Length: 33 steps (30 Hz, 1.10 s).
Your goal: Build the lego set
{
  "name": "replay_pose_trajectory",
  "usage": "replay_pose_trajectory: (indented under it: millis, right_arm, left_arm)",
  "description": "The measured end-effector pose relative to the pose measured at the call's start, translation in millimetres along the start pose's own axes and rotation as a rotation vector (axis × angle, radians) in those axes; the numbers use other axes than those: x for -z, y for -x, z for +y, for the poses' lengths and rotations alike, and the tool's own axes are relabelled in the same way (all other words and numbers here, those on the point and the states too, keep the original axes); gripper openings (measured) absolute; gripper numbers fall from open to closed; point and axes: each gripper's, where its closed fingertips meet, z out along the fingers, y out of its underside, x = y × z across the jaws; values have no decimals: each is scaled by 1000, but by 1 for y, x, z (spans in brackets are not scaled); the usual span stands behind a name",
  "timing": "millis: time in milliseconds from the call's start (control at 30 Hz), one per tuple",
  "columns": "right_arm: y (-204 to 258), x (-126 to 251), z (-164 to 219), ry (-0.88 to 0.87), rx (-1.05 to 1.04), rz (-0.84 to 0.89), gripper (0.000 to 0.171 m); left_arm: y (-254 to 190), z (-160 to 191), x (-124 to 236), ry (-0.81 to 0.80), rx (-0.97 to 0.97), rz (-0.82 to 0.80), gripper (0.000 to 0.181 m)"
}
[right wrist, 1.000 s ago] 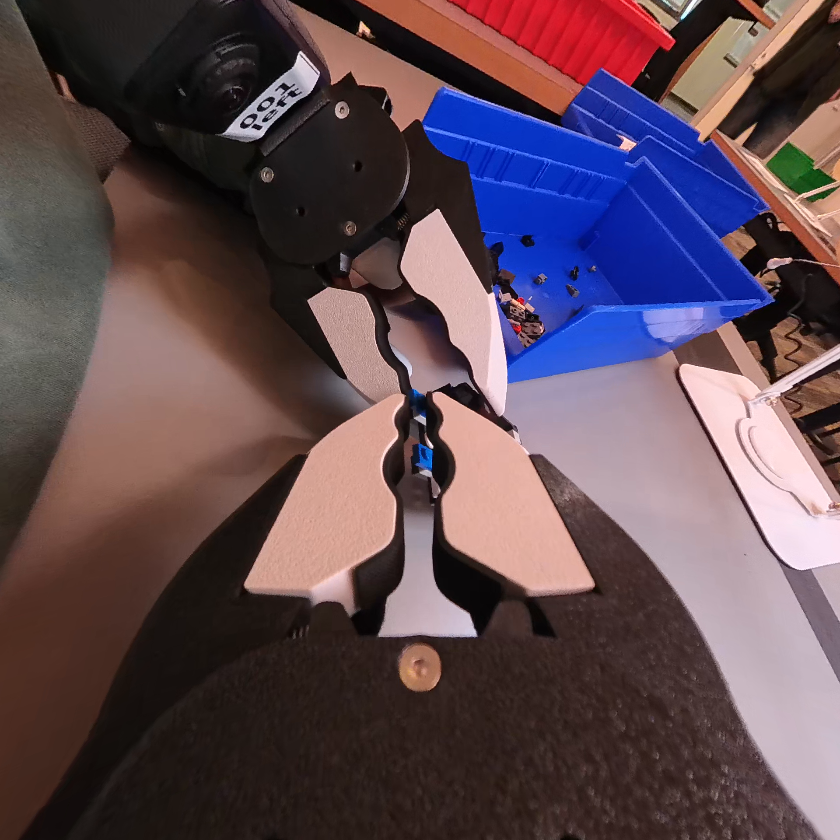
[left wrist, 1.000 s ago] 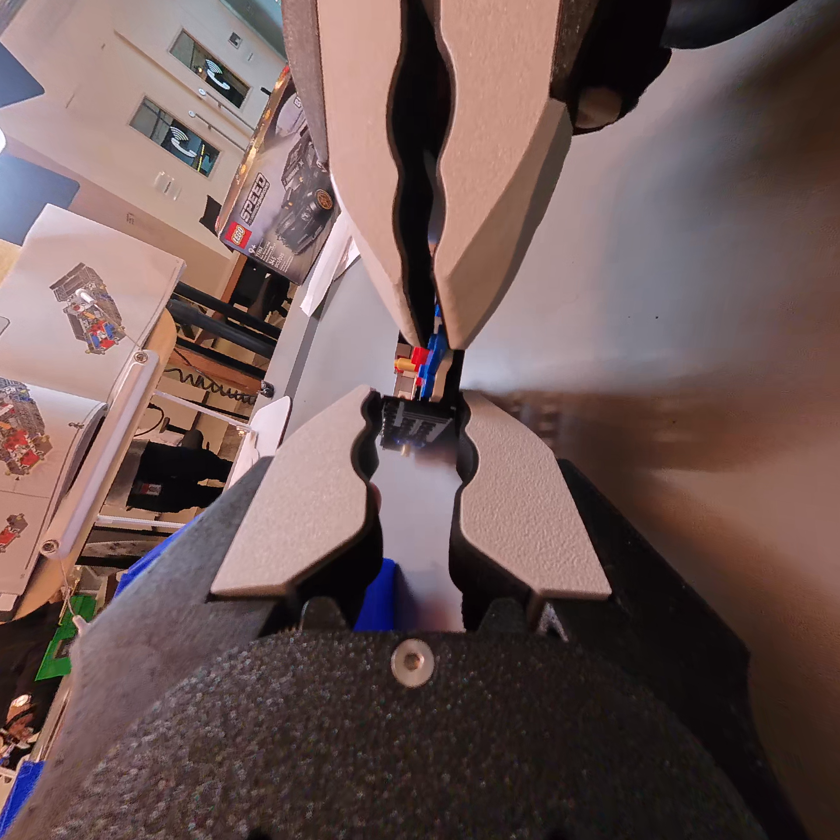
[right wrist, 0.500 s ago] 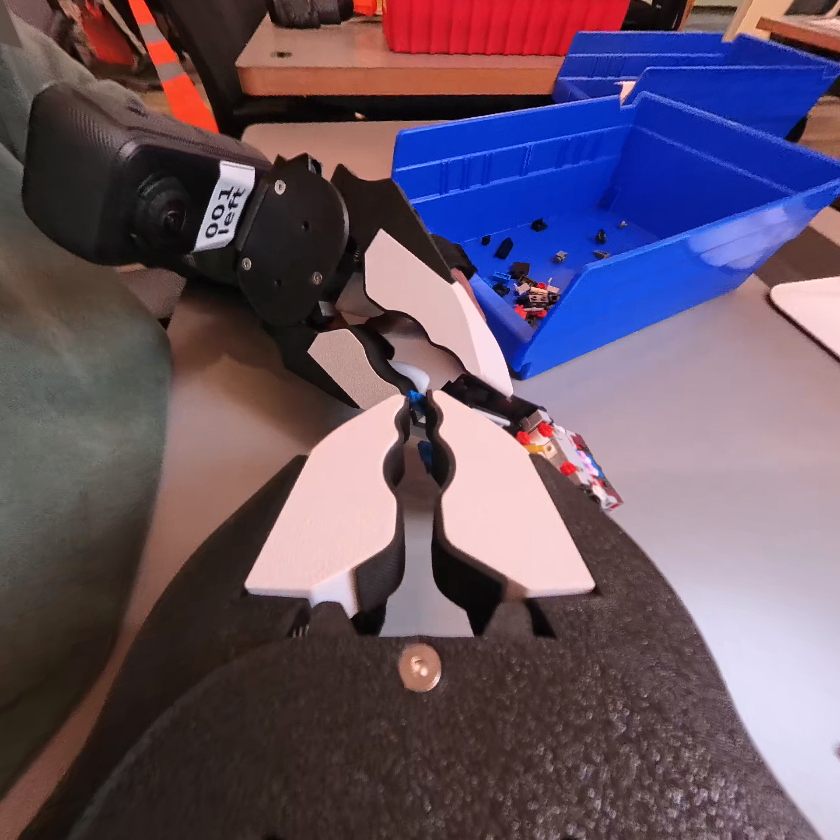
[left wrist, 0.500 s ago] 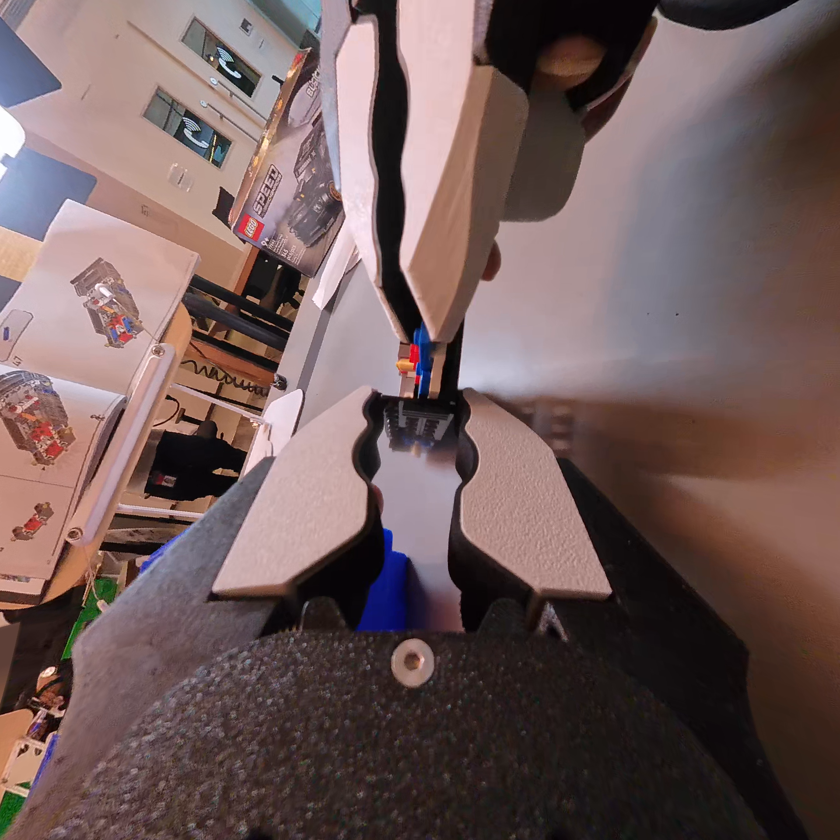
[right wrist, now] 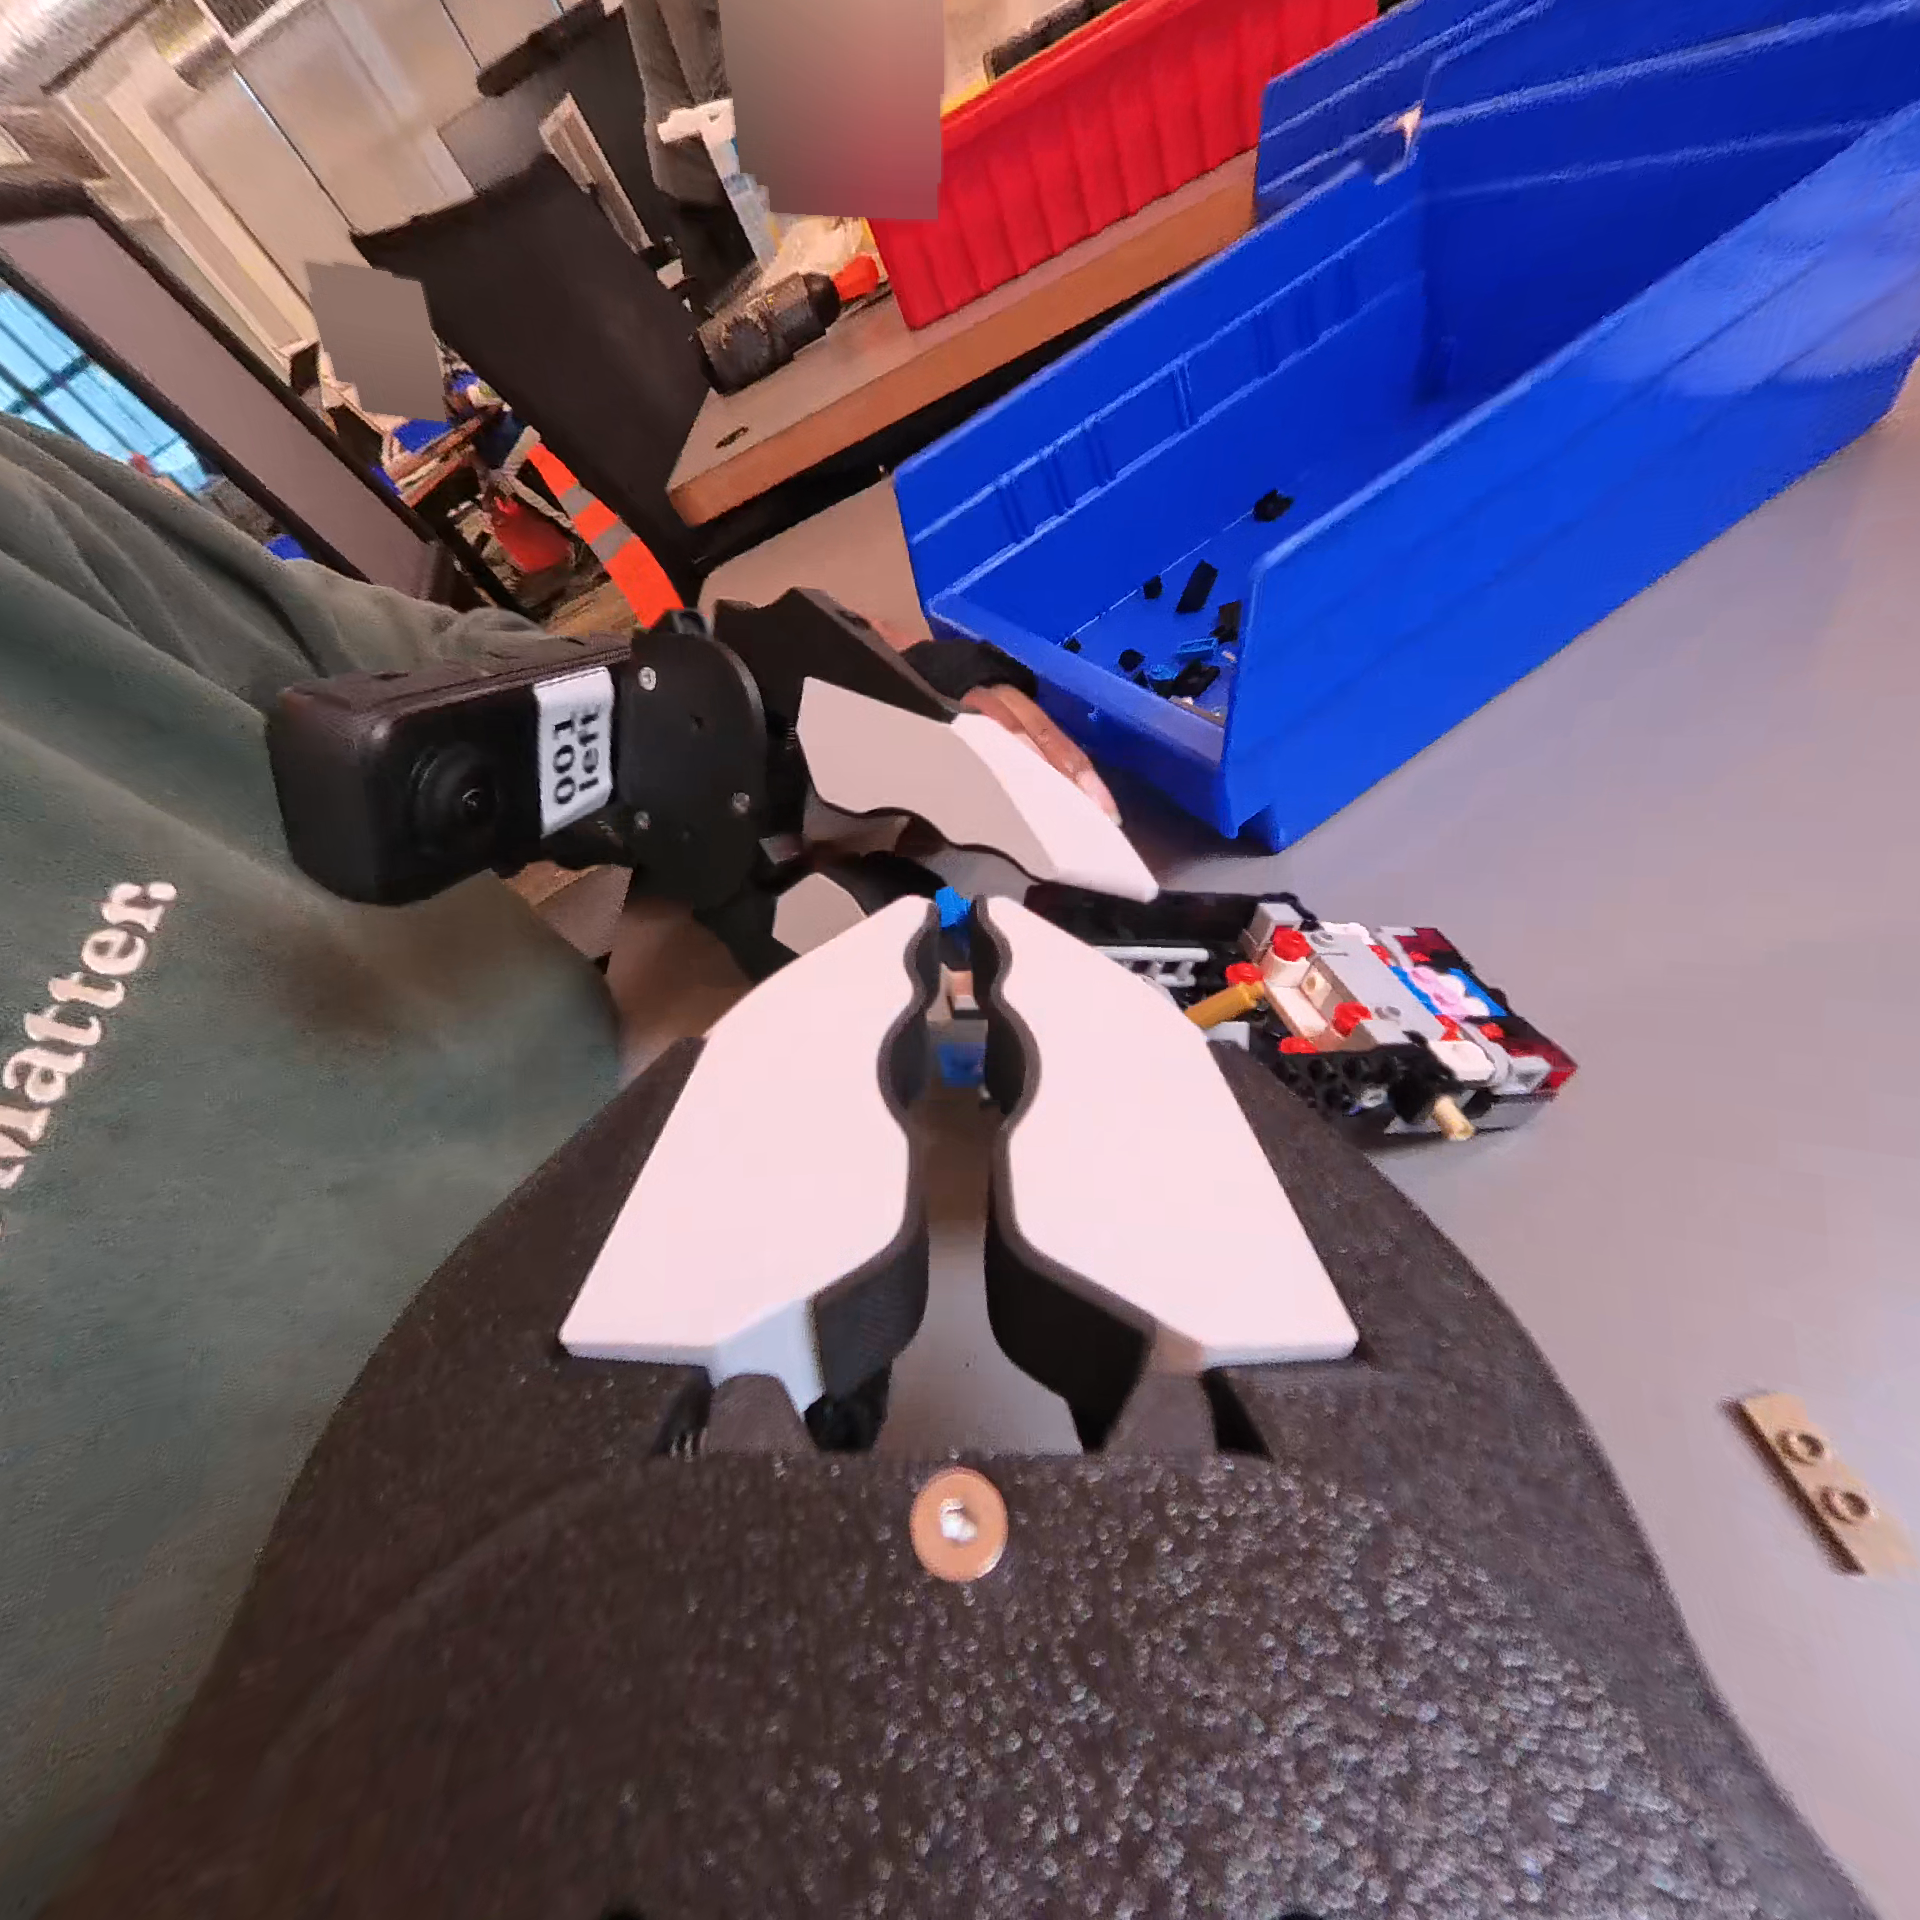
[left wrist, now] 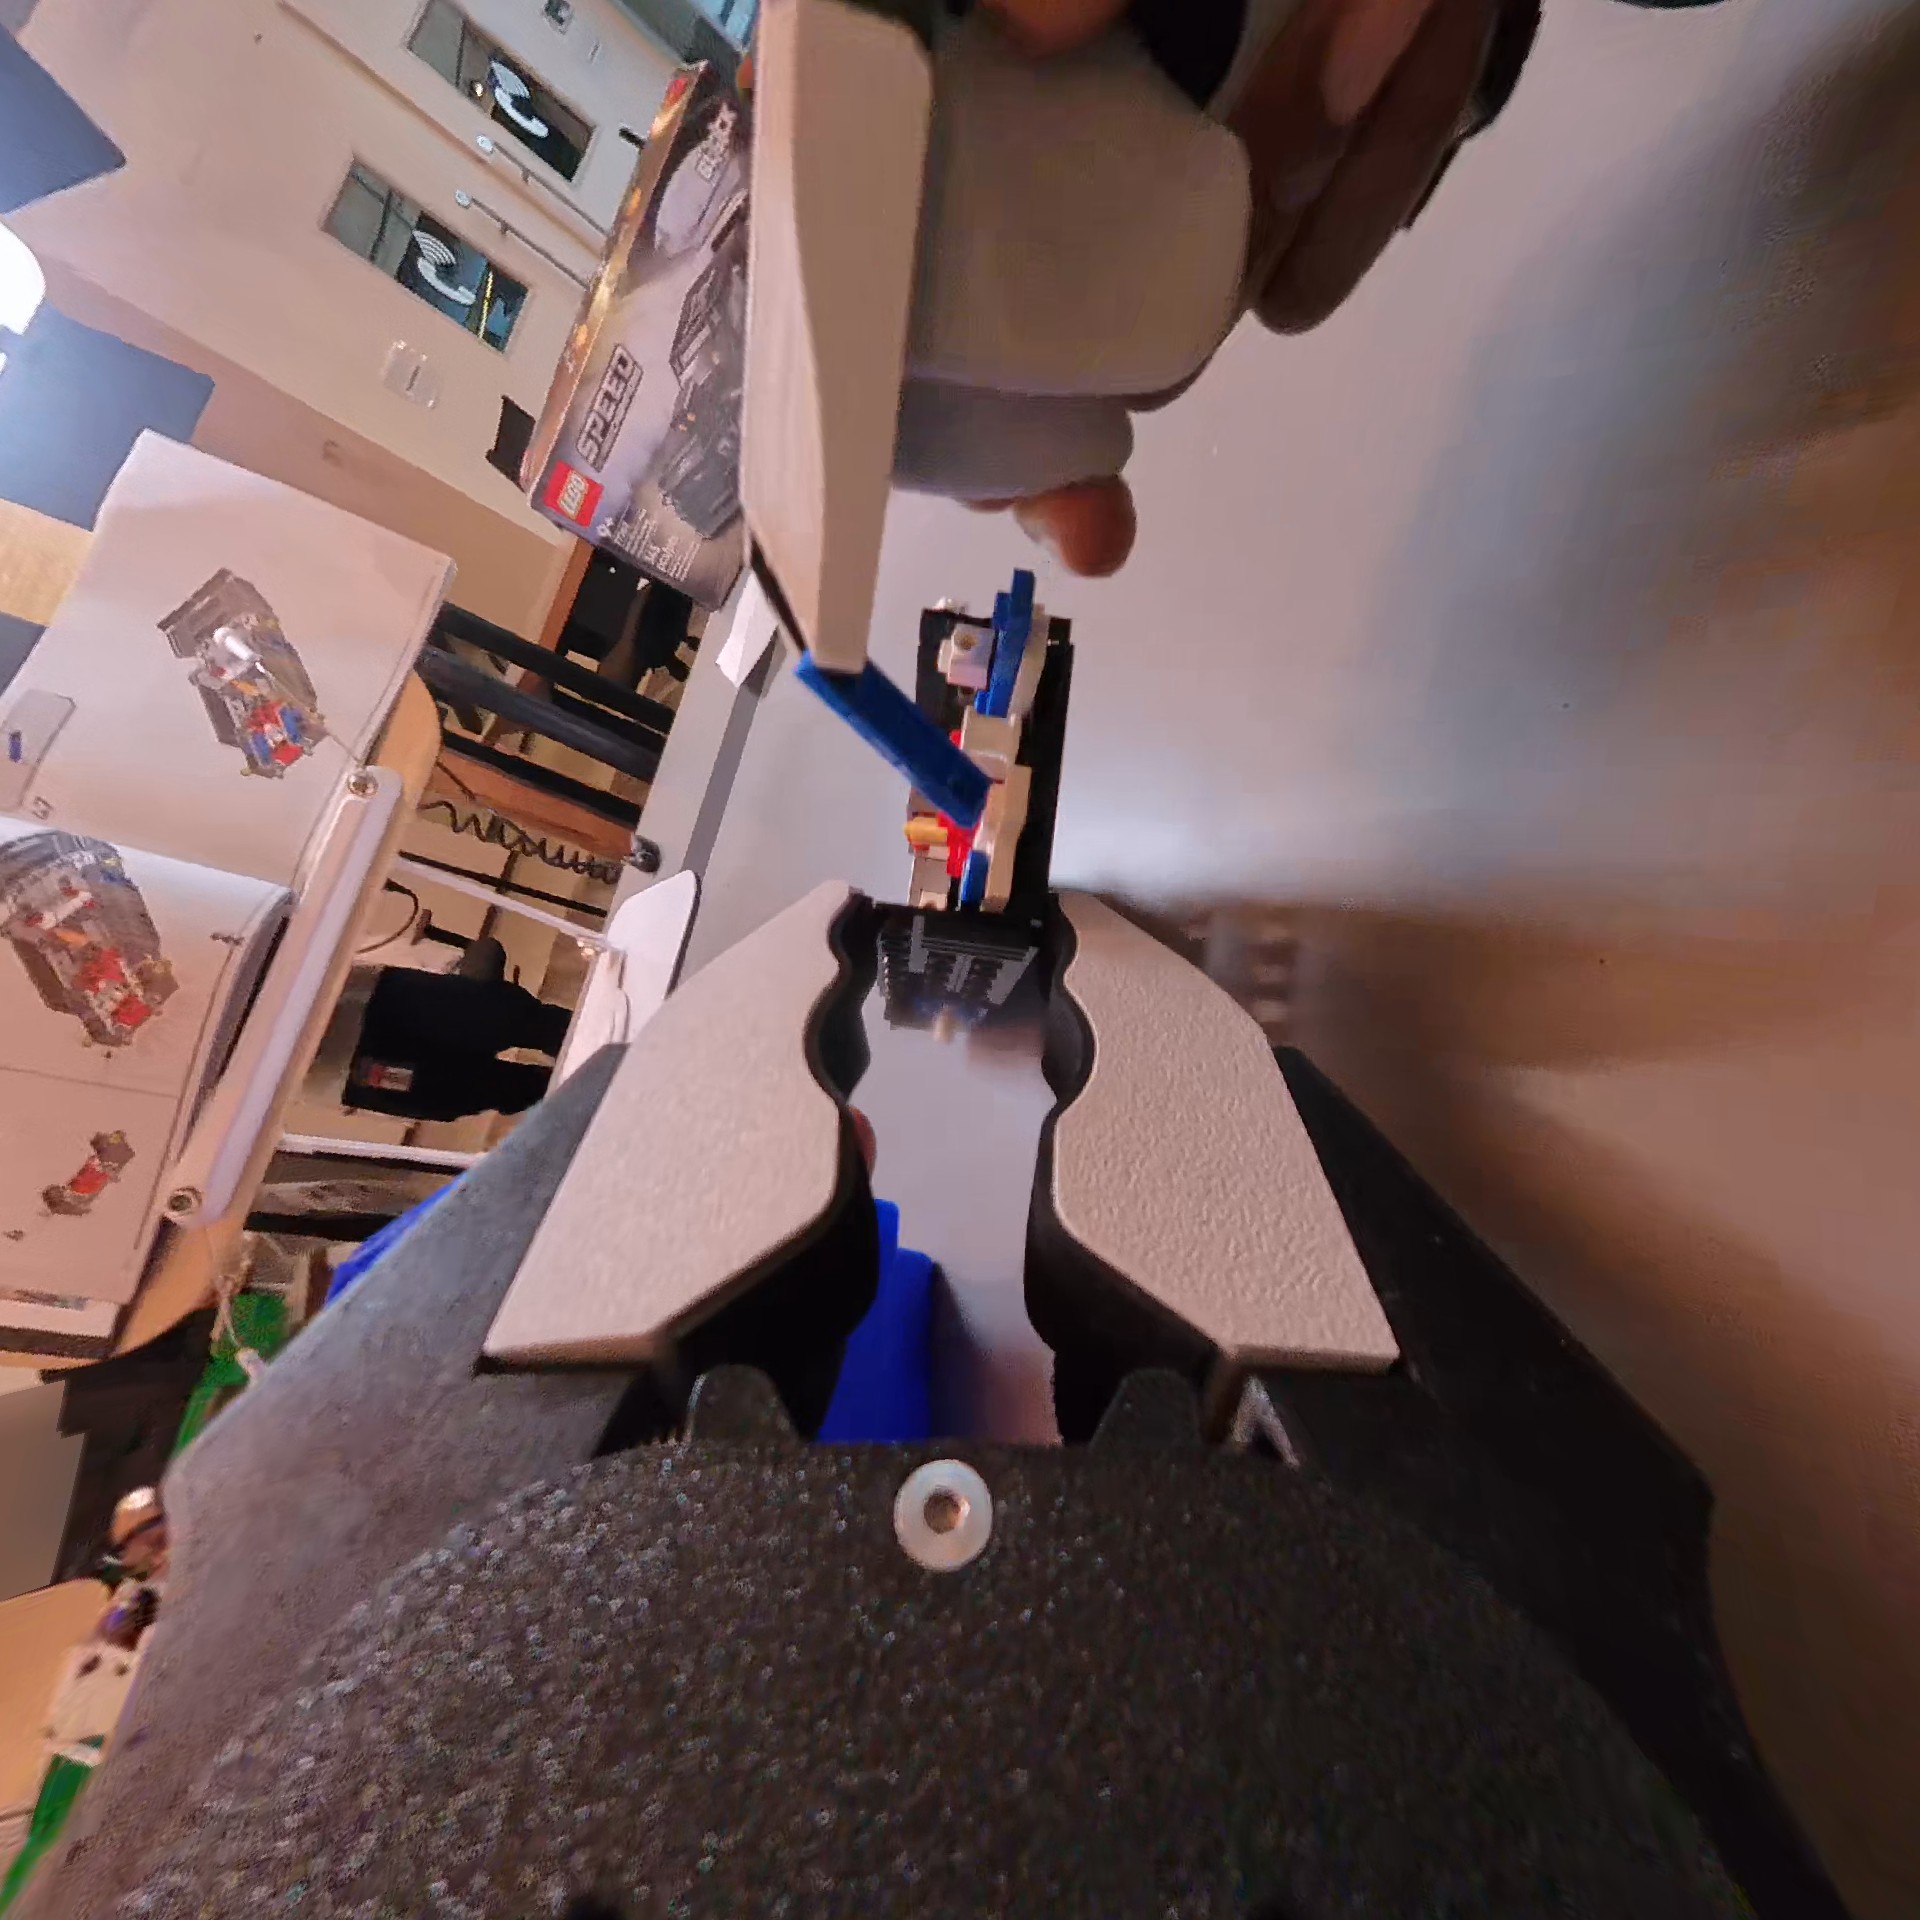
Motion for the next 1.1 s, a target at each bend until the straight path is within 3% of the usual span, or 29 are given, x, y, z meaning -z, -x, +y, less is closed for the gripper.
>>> replay_pose_trajectory:
  millis: [200, 433, 700, 900, 1000, 1100]
  right_arm:
    - [-4, 20, -27, -150, 89, 35, 5]
    - [-9, 23, 13, 140, 453, 137, 6]
    - [-19, 16, 42, 277, 456, 136, 6]
    - [-18, 11, 48, 289, 447, 119, 6]
    - [-14, 8, 40, 228, 441, 102, 6]
    - [3, 3, 28, 121, 486, 51, 6]
  left_arm:
    - [-4, 9, -2, 5, -59, 9, 32]
    - [-20, 30, -14, 85, -269, 48, 34]
    - [-15, 38, -7, 127, -383, 108, 51]
    - [-17, 48, 11, 131, -230, 234, 60]
    - [-20, 47, 24, 76, 4, 329, 53]
    - [-6, 17, 33, -115, 318, 348, 38]
